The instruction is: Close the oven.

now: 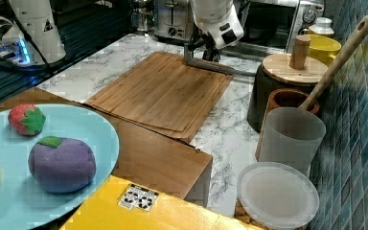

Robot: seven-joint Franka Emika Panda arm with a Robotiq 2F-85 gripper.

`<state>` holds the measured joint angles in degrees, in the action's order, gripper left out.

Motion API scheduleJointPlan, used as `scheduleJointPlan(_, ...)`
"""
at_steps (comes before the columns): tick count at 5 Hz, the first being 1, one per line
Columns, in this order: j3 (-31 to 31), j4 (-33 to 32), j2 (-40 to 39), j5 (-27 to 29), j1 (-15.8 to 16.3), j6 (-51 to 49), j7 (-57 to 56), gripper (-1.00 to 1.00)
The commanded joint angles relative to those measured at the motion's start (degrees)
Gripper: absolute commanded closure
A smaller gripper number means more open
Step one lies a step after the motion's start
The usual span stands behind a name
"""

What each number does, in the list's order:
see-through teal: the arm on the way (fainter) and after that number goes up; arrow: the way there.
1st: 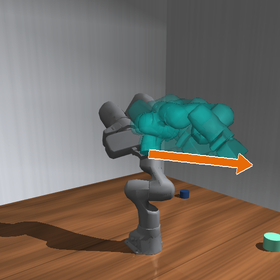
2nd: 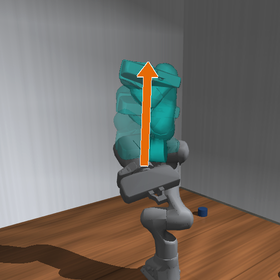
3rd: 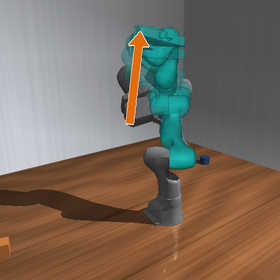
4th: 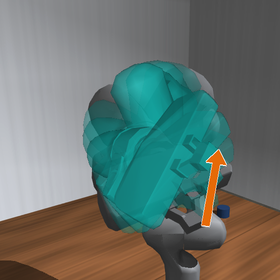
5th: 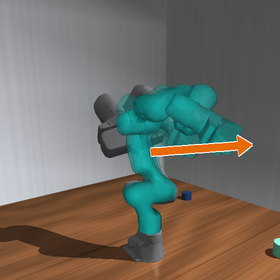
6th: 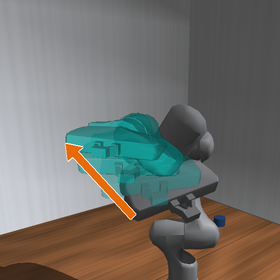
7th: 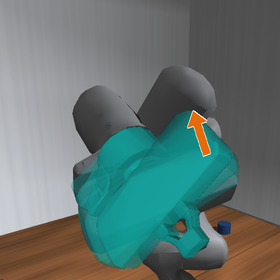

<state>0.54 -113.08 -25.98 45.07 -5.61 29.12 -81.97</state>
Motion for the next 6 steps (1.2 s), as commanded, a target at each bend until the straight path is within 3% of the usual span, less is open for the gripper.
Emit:
scheduleJointPlan(1, 4.0, 1.1, 2.2, 4.0, 1.4, 7.7, -1.4, 1.00)
scheduleJointPlan(2, 3.9, 1.9, 0.3, 2.5, 2.0, 9.6, 1.6, 1.00)
scheduleJointPlan(4, 4.7, 4.2, 0.2, 4.6, -0.4, 2.3, 0.6, 1.00)
scheduleJointPlan(5, 2.3, 4.7, -0.1, 4.8, 3.4, 2.2, 0.5, 1.00)
scheduleJointPlan(6, 4.5, 7.0, -3.6, 2.7, 3.1, 1.7, 2.3, 1.00)
